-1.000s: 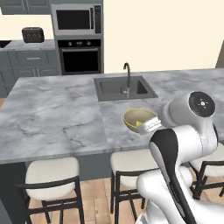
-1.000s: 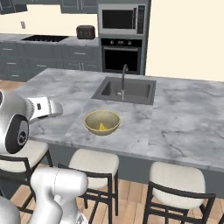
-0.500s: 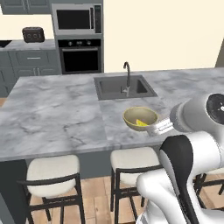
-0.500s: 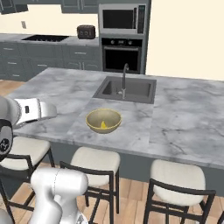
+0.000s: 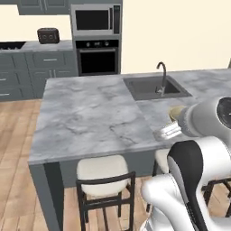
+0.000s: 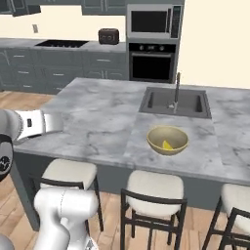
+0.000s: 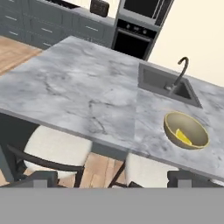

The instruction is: There is a bowl on the dining counter. Grab a lemon wedge from the fridge and place it in the bowl. Then get the liquor bottle and glass cup from the cabinet and place them next to the bowl.

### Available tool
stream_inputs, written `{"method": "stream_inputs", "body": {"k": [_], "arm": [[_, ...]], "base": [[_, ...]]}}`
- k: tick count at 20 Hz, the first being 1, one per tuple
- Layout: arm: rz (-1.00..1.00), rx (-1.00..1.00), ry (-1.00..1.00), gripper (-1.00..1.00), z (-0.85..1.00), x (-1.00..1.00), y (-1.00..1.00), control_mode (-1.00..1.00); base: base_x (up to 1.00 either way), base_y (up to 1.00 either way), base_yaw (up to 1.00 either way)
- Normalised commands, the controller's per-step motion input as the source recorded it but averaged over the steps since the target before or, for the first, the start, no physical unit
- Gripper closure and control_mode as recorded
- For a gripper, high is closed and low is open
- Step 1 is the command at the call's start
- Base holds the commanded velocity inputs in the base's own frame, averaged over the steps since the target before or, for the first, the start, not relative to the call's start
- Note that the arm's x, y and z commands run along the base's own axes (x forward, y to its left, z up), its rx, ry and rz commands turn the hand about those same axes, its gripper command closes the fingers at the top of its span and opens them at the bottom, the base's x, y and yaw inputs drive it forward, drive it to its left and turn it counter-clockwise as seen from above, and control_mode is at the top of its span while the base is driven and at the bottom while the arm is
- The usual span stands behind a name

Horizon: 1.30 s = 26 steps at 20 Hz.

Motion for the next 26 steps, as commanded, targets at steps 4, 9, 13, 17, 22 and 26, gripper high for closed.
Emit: {"method": "stream_inputs", "body": {"k": [4,9,13,17,22,26], "arm": [[0.0,0.0,0.0,-1.0,0.0,0.0,0.0,1.0],[0.0,0.0,0.0,-1.0,0.0,0.0,0.0,1.0],[0.0,0.0,0.0,-1.0,0.0,0.0,0.0,1.0],[0.0,0.0,0.0,-1.0,0.0,0.0,0.0,1.0],[0.0,0.0,0.0,-1.0,0.0,0.0,0.0,1.0],[0.0,0.0,0.0,-1.0,0.0,0.0,0.0,1.0]], "base": [[0.09,1.0,-0.1],[0.01,1.0,-0.08],[0.13,1.0,-0.09],[0.4,1.0,-0.15],[0.57,1.0,-0.22],[0.67,1.0,-0.27]]}}
